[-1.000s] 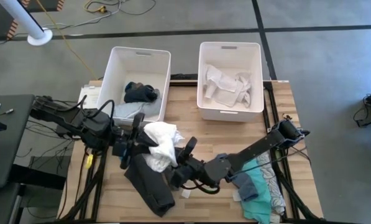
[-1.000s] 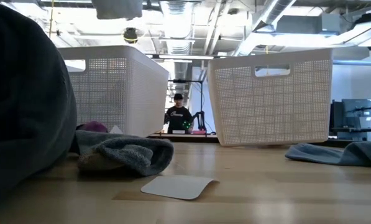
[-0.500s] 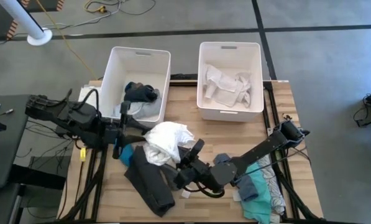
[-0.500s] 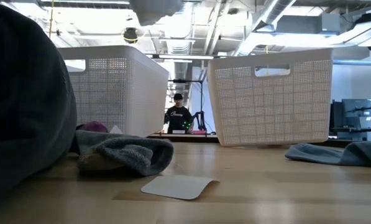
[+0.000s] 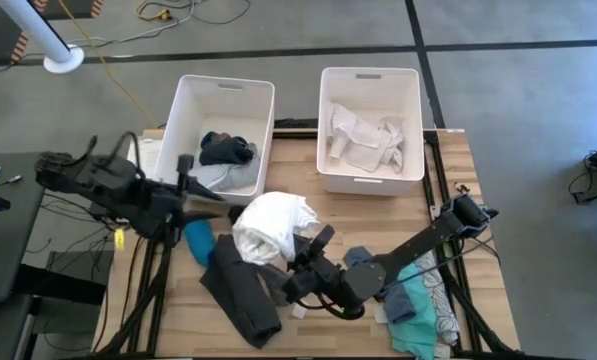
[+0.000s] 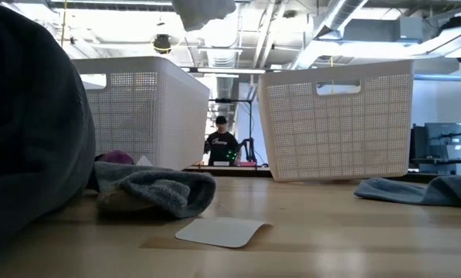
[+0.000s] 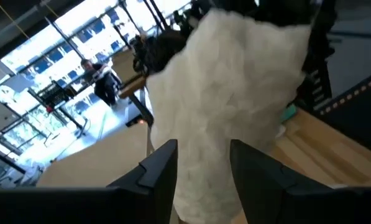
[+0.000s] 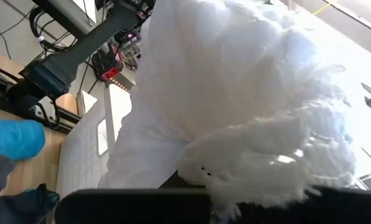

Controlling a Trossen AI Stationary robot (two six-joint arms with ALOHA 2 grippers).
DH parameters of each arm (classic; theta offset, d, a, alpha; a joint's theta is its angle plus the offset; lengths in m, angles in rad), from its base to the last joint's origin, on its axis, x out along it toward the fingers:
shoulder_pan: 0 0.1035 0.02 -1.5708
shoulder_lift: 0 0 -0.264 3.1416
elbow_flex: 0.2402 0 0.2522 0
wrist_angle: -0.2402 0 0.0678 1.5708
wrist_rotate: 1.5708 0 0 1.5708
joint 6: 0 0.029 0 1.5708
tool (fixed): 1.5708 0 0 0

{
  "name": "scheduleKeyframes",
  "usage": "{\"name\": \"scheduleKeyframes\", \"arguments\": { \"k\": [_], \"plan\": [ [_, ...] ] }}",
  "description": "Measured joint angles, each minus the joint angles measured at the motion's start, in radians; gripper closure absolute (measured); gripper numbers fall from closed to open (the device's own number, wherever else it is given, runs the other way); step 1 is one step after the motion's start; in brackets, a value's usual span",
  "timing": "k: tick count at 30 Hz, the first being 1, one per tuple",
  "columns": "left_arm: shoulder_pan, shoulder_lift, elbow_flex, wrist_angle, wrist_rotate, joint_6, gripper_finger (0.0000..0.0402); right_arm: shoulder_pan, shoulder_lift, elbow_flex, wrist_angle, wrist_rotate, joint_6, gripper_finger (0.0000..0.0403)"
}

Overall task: Sort clothes
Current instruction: Put the rolled white dress into the right white bin

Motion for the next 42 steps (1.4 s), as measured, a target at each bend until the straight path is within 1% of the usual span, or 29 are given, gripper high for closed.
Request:
{"name": "scheduleKeyframes", "arguments": {
  "k": [3,6,12,16,21,26,31,37,40,42],
  "plan": [
    [0.0,-0.032,0.002,-0.004,0.002,0.0,0.0259,-0.003,0.0,-0.001,-0.001,0.001,0.0,0.0391],
    [0.0,-0.05,0.002,-0.046,-0.028,-0.002,0.0259,-0.011,-0.001,-0.002,-0.004,0.002,-0.001,0.0391],
    [-0.001,-0.045,-0.008,-0.15,-0.044,-0.068,0.0259,-0.057,-0.033,-0.003,-0.036,0.002,-0.011,0.0391],
    [-0.001,-0.03,-0.033,-0.199,-0.041,-0.113,0.0259,-0.096,-0.09,-0.003,-0.108,0.001,0.004,0.0391],
    [-0.001,-0.016,-0.108,-0.206,-0.03,-0.149,0.0259,-0.145,-0.182,-0.003,-0.236,-0.013,0.06,0.039],
    [-0.001,-0.011,-0.198,-0.166,0.007,-0.183,0.0259,-0.197,-0.286,-0.003,-0.445,-0.025,0.19,0.039],
    [-0.001,-0.011,-0.294,-0.087,0.013,-0.204,0.0259,-0.268,-0.385,-0.003,-0.752,-0.039,0.413,0.039],
    [-0.001,-0.006,-0.395,0.021,0.016,-0.224,0.0259,-0.377,-0.481,-0.003,-1.116,-0.14,0.733,0.039],
    [-0.001,-0.006,-0.453,0.099,0.018,-0.239,0.0259,-0.435,-0.5,-0.003,-1.24,-0.163,0.823,0.039],
    [-0.002,-0.006,-0.49,0.15,0.025,-0.242,0.0259,-0.474,-0.508,-0.003,-1.302,-0.18,0.856,0.039]
  ]
}}
